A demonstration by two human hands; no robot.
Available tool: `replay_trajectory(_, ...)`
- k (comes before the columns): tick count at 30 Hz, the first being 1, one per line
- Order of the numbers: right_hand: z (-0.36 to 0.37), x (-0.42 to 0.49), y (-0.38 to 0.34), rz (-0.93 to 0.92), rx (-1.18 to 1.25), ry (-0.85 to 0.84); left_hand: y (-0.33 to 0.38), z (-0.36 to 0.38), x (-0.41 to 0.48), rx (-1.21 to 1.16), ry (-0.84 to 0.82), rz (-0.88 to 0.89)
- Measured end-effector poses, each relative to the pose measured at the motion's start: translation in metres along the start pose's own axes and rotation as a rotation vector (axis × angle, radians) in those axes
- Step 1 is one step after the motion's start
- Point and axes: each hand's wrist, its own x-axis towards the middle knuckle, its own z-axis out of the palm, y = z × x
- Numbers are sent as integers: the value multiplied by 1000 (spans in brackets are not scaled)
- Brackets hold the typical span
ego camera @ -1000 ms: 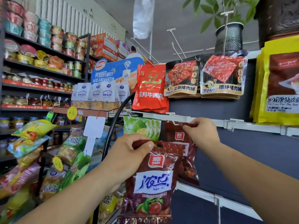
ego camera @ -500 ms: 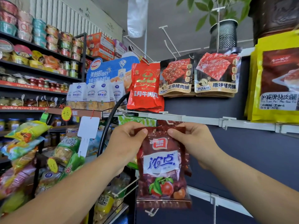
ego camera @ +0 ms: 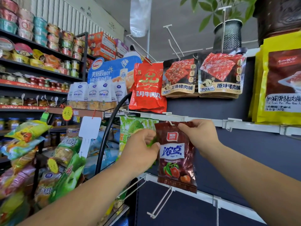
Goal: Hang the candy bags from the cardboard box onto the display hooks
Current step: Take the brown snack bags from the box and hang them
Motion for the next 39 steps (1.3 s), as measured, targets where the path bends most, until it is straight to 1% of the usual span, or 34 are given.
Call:
replay_trajectory(2,-2,4,5,-4,-61,36,0,2,0,15,-18,8)
replay_trajectory(6,-12,6,7,-55,-358,108,-7,8,-1,30,-38,3)
replay_trajectory(7,-16,1,6,-88,-426,130,-10,9,-3,30,-50,8)
replay_trajectory(8,-18,-5,7,-159,-516,167,-13,11,-6,29,-61,17)
replay_trajectory(9,-20,-13,8,-295,-611,208,-15,12,-9,17,-60,31)
replay_trajectory(10,-21,-21,10,-490,-689,232,-17,13,-12,0,-49,46)
replay_trajectory(11,-19,-31,11,-693,-752,207,-20,14,-15,-16,-34,57)
replay_trajectory(12,-16,-39,17,-856,-823,124,-22,15,-18,-20,-25,61)
replay_trajectory(13,-12,-44,27,-957,-915,19,-25,16,-21,-11,-28,64)
replay_trajectory(14,-7,-47,37,-986,-1033,-89,-29,18,-25,8,-47,64)
replay_trajectory(16,0,-48,54,-893,-1267,-248,-38,18,-33,62,-100,38)
replay_trajectory(18,6,-47,60,-788,-1435,-337,-48,14,-43,86,-119,-9)
replay_trajectory(21,11,-49,53,-665,-1481,-410,-60,1,-56,73,-100,-65)
replay_trajectory(22,13,-53,48,-624,-1475,-423,-63,-3,-61,67,-97,-74)
replay_trajectory(26,19,-78,34,-575,-1412,-396,-68,-16,-85,37,-73,-107)
replay_trajectory(29,22,-120,35,-597,-1178,-304,-71,-22,-116,12,-58,-101)
replay_trajectory(30,24,-137,38,-580,-1105,-313,-73,-23,-129,6,-66,-104)
replay_trajectory(34,34,-220,60,-488,-963,-437,-91,-27,-198,-18,-103,-162)
replay_trajectory(36,39,-261,76,-425,-950,-538,-111,-27,-240,33,-162,-196)
replay_trajectory(39,52,-323,112,-337,-924,-719,-148,-22,-309,95,-274,-316)
